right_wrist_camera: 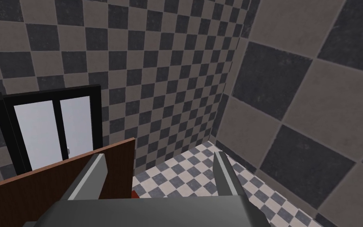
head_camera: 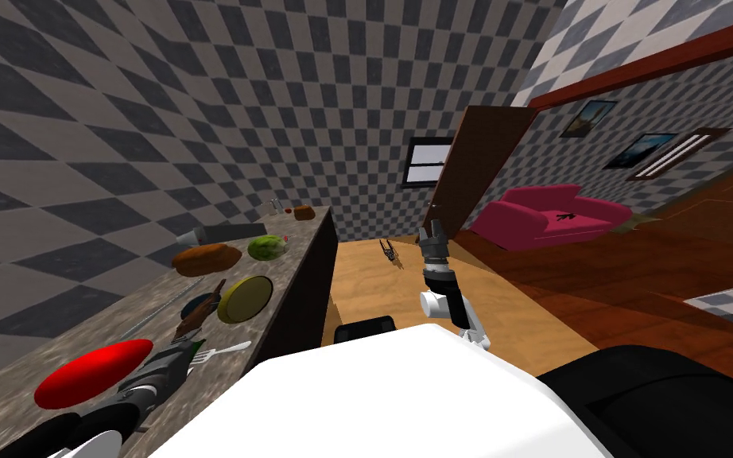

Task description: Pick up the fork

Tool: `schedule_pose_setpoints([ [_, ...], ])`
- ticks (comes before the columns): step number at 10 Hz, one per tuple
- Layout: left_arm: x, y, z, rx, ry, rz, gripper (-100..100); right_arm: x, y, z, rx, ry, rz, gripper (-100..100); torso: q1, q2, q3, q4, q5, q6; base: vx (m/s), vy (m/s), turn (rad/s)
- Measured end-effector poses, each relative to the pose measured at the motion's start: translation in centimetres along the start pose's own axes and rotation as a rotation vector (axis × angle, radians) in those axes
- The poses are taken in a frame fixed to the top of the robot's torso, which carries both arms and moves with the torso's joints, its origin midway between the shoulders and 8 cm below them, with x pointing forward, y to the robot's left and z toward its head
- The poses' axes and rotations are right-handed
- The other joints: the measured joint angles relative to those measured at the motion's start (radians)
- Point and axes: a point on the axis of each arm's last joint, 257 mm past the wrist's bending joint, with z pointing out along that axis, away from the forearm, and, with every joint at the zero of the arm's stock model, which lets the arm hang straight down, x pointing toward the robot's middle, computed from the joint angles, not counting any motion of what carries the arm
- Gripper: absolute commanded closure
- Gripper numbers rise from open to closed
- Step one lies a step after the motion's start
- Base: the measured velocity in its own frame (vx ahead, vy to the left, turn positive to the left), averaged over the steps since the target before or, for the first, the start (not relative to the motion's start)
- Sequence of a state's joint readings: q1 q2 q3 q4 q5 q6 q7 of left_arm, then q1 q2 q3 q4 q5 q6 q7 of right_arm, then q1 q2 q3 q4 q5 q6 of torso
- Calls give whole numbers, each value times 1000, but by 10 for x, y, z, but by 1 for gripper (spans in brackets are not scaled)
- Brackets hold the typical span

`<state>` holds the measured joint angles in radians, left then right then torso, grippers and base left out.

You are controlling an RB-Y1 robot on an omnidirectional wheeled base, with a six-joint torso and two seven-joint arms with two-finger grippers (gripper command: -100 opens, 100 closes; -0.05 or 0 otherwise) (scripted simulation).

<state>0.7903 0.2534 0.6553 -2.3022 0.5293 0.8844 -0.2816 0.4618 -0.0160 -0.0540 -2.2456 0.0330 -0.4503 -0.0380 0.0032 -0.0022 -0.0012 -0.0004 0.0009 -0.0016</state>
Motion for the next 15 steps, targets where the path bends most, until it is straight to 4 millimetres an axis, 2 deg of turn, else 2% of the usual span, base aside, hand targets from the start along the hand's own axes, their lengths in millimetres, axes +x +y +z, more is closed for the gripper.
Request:
schedule_pose_setpoints([
  [7, 0, 53, -10, -191, 48, -4, -100, 0, 0, 0, 0, 0, 0, 0, -1, 0, 0, 0, 0, 0, 9, 29, -141],
  [15, 0, 108, -33, -397, 116, -10, -100, 0, 0, 0, 0, 0, 0, 0, 0, -1, 0, 0, 0, 0, 12, 34, -111],
])
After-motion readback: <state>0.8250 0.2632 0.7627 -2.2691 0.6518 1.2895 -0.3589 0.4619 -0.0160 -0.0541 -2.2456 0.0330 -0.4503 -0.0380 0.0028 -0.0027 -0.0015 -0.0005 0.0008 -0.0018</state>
